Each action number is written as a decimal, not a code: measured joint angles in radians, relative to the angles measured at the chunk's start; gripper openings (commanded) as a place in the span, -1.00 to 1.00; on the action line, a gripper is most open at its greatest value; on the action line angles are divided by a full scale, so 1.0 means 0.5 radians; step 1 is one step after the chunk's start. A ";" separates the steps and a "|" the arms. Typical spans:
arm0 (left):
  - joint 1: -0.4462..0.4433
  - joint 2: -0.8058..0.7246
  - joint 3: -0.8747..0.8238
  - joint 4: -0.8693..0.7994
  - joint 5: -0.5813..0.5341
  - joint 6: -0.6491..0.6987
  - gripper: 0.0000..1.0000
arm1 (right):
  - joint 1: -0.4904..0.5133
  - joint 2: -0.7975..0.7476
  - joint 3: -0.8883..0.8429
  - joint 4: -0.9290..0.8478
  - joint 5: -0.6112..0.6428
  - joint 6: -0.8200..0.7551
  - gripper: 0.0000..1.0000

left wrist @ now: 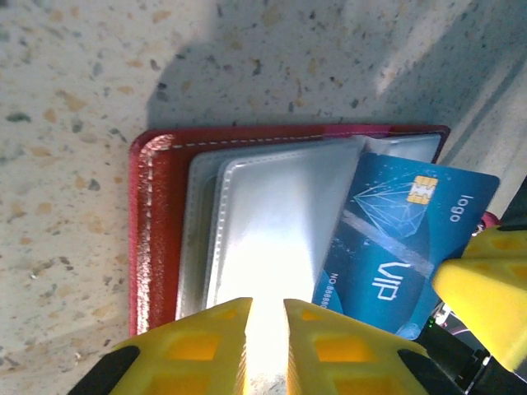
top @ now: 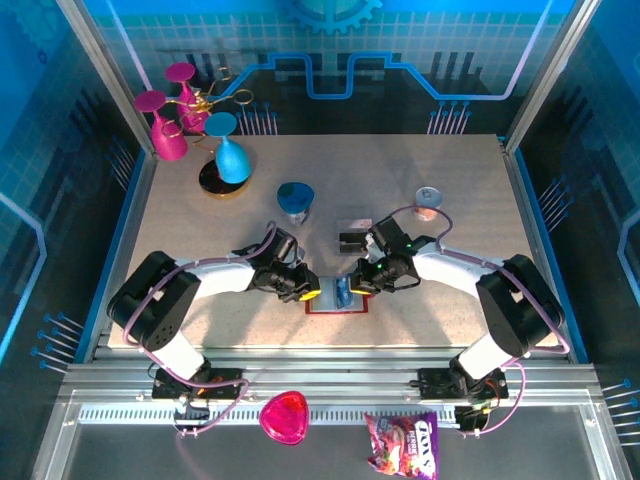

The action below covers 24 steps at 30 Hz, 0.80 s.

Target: Take the credit cards out of the card holder

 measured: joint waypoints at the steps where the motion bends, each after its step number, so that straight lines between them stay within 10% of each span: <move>1: 0.000 -0.008 0.000 0.000 -0.001 0.000 -0.63 | 0.000 -0.005 0.005 -0.002 0.001 0.000 -0.89; 13: 0.008 -0.024 0.102 0.000 -0.022 0.007 -0.62 | -0.019 -0.199 0.189 -0.301 0.115 -0.256 -1.00; 24: 0.065 -0.024 0.194 -0.004 -0.031 0.045 -0.47 | -0.048 -0.265 0.492 -0.739 0.377 -1.177 -1.00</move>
